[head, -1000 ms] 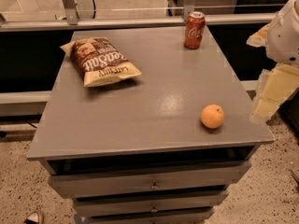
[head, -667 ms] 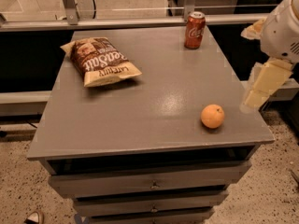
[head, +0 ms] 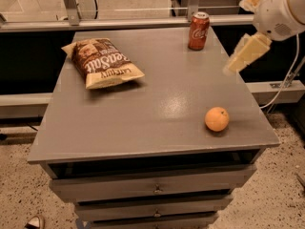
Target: Move coke can near orange
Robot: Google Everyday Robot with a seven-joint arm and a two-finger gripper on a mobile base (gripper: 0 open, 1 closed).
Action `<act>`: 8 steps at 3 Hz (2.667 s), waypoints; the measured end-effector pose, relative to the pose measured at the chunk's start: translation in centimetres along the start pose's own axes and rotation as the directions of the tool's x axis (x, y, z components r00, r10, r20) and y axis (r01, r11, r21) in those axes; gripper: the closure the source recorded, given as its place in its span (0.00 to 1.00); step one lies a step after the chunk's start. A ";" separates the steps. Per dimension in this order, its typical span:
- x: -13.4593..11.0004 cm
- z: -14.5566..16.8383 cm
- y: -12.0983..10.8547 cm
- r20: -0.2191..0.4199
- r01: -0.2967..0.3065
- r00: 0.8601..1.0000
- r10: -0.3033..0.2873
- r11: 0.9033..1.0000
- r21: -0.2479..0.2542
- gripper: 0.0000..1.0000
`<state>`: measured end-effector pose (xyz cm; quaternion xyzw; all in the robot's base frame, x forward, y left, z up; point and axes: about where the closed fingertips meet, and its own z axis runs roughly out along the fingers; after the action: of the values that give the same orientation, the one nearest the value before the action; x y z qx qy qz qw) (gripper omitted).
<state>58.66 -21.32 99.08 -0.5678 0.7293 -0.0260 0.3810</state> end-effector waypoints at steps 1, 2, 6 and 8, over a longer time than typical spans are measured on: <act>-0.3 4.0 -4.3 0.112 -0.070 0.992 0.064 0.997 0.044 0.00; 0.4 8.6 -8.4 0.179 -0.160 0.973 0.147 0.985 0.060 0.00; 3.5 20.8 -15.8 0.385 -0.504 0.800 0.460 0.864 0.015 0.00; 1.7 22.4 -16.7 0.460 -0.548 0.741 0.489 0.836 -0.007 0.39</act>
Offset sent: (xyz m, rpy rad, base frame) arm 0.1966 -0.0112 -0.0446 0.3616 -0.0767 -0.1395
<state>85.11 -19.84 90.15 -0.3065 0.7485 0.1642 0.5647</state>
